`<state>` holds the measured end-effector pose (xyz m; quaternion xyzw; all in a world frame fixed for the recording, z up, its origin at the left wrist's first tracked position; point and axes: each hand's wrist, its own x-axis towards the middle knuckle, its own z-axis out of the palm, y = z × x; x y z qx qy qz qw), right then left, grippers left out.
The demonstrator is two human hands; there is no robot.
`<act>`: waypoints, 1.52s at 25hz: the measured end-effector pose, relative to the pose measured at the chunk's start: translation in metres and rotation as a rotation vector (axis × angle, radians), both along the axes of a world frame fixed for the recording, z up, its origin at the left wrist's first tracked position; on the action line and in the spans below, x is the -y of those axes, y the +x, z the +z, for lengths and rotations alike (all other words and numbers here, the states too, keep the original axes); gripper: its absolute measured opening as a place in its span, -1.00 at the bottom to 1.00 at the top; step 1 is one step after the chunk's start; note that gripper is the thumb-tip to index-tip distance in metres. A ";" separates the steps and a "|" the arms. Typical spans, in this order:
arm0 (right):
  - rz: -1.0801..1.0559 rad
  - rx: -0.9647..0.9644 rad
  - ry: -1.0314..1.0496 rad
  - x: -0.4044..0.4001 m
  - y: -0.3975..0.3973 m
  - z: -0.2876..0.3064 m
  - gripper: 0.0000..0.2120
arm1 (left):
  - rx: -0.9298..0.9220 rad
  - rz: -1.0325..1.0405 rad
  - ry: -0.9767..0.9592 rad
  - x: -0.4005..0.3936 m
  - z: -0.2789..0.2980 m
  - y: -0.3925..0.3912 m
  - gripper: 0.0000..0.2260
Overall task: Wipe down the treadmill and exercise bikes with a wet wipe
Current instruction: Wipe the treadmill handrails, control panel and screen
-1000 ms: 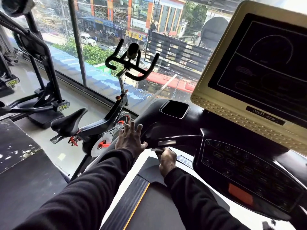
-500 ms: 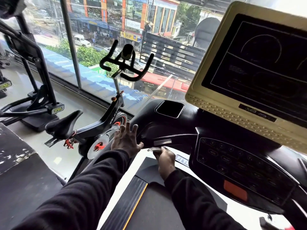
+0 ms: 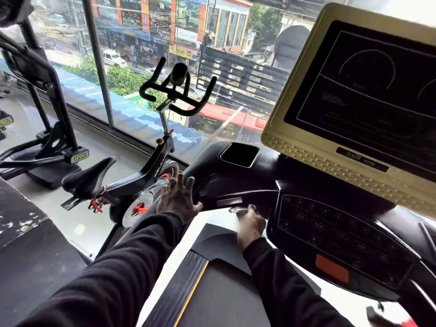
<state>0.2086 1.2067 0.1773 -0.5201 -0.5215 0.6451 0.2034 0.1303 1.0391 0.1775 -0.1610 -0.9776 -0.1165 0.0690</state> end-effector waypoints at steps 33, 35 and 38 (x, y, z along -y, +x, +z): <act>0.863 0.135 1.792 -0.037 -0.009 -0.005 -0.66 | 0.002 -0.009 0.016 0.000 0.003 0.001 -0.31; 0.758 0.377 1.769 -0.056 -0.013 0.003 -0.56 | -0.002 -0.014 0.024 0.000 0.003 0.001 -0.32; 0.701 0.716 1.690 -0.070 -0.016 0.013 -0.39 | 0.029 -0.005 0.015 -0.001 0.002 -0.001 -0.29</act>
